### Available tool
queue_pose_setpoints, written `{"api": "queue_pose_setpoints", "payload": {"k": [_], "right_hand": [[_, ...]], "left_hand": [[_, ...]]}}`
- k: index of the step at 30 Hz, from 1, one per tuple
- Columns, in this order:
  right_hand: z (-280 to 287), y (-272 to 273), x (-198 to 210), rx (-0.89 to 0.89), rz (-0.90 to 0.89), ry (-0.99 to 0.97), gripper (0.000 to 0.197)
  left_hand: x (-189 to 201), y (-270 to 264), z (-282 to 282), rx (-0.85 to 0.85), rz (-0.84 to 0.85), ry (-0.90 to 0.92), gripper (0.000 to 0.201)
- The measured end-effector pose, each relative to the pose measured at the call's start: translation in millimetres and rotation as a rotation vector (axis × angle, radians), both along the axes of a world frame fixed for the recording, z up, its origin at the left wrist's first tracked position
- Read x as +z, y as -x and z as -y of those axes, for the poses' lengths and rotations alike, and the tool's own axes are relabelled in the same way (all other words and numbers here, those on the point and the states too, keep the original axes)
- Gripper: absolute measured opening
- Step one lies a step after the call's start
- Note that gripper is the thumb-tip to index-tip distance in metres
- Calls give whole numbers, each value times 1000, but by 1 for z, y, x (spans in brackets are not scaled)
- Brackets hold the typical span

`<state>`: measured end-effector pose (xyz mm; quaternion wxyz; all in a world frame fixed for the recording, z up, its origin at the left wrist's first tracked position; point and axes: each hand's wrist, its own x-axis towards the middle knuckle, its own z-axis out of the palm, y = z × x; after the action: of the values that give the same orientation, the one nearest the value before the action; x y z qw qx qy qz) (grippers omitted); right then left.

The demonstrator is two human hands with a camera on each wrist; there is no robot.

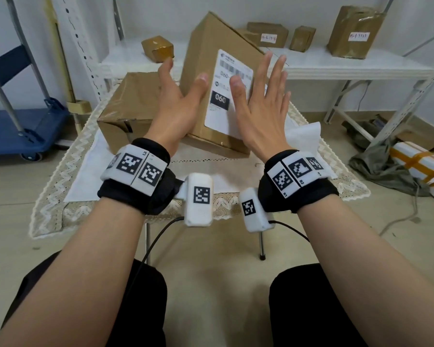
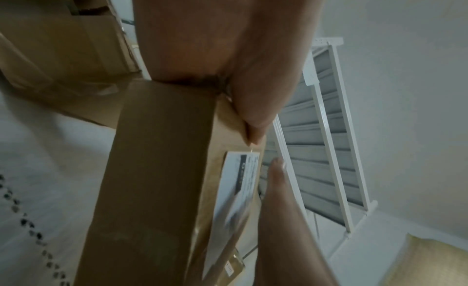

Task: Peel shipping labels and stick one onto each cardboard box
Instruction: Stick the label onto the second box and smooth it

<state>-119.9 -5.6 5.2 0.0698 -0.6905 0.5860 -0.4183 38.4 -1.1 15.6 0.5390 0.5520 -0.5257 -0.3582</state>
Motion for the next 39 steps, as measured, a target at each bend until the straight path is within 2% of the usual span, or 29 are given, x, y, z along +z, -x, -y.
{"api": "queue_pose_setpoints", "payload": {"k": [4, 14, 21, 26, 34, 39], "right_hand": [[-4, -9, -1, -2, -35, 75, 77], [3, 4, -5, -67, -19, 74, 75], [6, 16, -4, -99, 48, -17, 77], [2, 6, 1, -66, 4, 49, 77], [8, 17, -4, -85, 28, -54, 82], [4, 17, 7, -88, 31, 24, 79]], "left_hand": [[0, 17, -8, -64, 88, 23, 103], [5, 17, -12, -68, 72, -22, 110], [8, 11, -14, -80, 1, -4, 92], [12, 13, -17, -70, -4, -20, 83], [15, 12, -22, -93, -7, -35, 89], [17, 9, -24, -135, 30, -44, 90]]}}
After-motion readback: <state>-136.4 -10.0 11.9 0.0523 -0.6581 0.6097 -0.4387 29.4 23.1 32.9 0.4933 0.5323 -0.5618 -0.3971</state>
